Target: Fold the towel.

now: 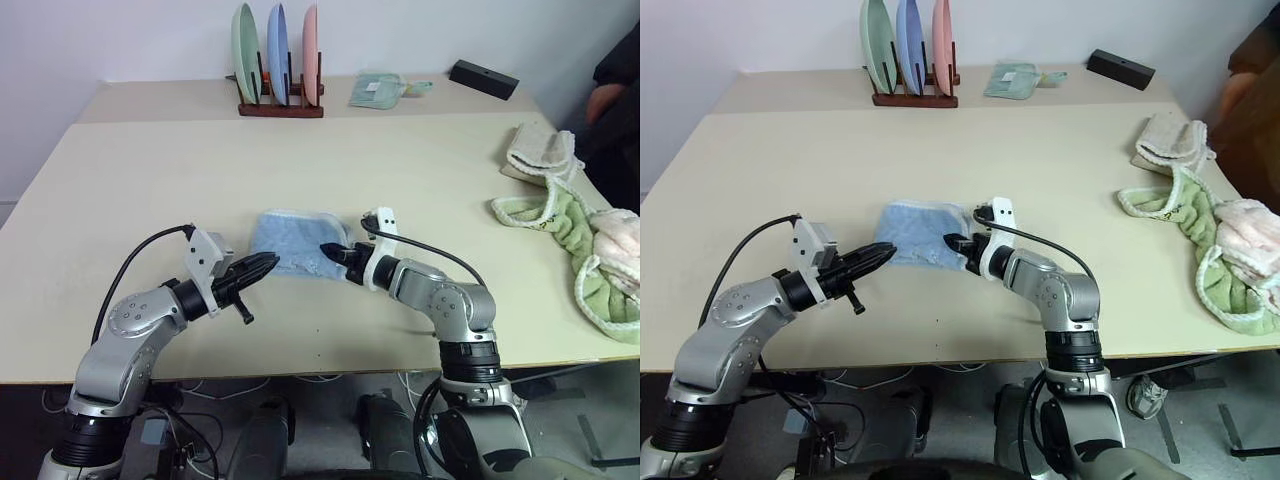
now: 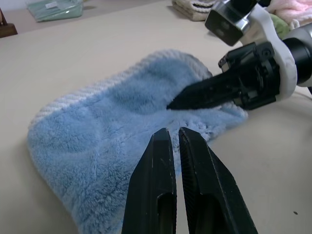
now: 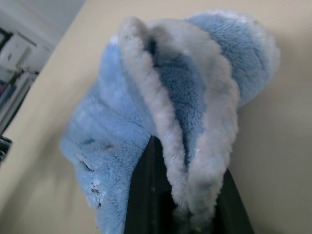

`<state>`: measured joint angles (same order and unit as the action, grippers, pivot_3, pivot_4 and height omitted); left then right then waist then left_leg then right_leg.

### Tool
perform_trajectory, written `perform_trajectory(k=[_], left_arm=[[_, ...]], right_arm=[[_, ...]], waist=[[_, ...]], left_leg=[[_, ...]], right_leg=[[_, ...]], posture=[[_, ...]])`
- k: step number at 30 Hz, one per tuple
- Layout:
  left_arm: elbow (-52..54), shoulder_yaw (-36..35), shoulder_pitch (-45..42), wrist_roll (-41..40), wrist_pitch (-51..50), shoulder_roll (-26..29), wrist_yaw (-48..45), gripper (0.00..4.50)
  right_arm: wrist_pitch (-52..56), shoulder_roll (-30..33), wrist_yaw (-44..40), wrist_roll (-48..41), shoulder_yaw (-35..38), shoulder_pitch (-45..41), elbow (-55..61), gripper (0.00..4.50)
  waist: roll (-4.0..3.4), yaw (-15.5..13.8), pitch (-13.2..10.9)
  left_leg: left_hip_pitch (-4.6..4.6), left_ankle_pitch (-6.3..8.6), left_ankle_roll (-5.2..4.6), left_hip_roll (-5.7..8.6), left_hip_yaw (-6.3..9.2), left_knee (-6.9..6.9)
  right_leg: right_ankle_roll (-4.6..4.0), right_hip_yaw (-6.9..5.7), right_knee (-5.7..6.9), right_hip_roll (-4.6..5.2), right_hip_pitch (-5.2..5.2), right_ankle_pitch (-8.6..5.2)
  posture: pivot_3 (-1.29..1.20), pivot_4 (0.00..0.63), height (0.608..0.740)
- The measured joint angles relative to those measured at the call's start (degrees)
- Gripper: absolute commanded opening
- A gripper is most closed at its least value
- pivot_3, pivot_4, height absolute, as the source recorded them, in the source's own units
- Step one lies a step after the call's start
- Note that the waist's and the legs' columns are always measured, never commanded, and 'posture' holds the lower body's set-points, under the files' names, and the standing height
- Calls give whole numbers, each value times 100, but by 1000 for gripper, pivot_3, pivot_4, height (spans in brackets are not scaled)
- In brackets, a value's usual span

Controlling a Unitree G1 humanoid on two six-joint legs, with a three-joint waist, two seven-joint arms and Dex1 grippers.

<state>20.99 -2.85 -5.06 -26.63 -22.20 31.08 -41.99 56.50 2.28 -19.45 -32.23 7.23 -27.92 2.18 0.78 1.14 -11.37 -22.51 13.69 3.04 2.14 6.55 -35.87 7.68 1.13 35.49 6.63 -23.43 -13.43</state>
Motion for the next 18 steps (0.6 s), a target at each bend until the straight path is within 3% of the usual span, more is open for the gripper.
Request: perform_trajectory(k=[3,11,18], left_arm=[[-1,55,-26,26,4,-50,41,255],[-355,544,-473,242,141,-513,50,255],[-725,897,-854,375,304,-821,-87,255]], right_arm=[[-252,32,170,-125,401,-101,59,19],[-1046,778,1878,-656,2982,-462,198,19],[-850,566,3214,-1107,3870,165,148,19]], waist=[[-2,-13,-1],[-3,-56,-2],[-19,117,0]], left_leg=[[-1,0,0,1,0,0],[-6,0,0,3,0,2],[6,-1,-3,-2,-7,22]], right_leg=[[0,0,-1,0,1,0],[1,-4,-15,3,6,0],[0,6,5,0,-3,0]], posture=[[0,150,740],[0,150,740],[0,150,740]])
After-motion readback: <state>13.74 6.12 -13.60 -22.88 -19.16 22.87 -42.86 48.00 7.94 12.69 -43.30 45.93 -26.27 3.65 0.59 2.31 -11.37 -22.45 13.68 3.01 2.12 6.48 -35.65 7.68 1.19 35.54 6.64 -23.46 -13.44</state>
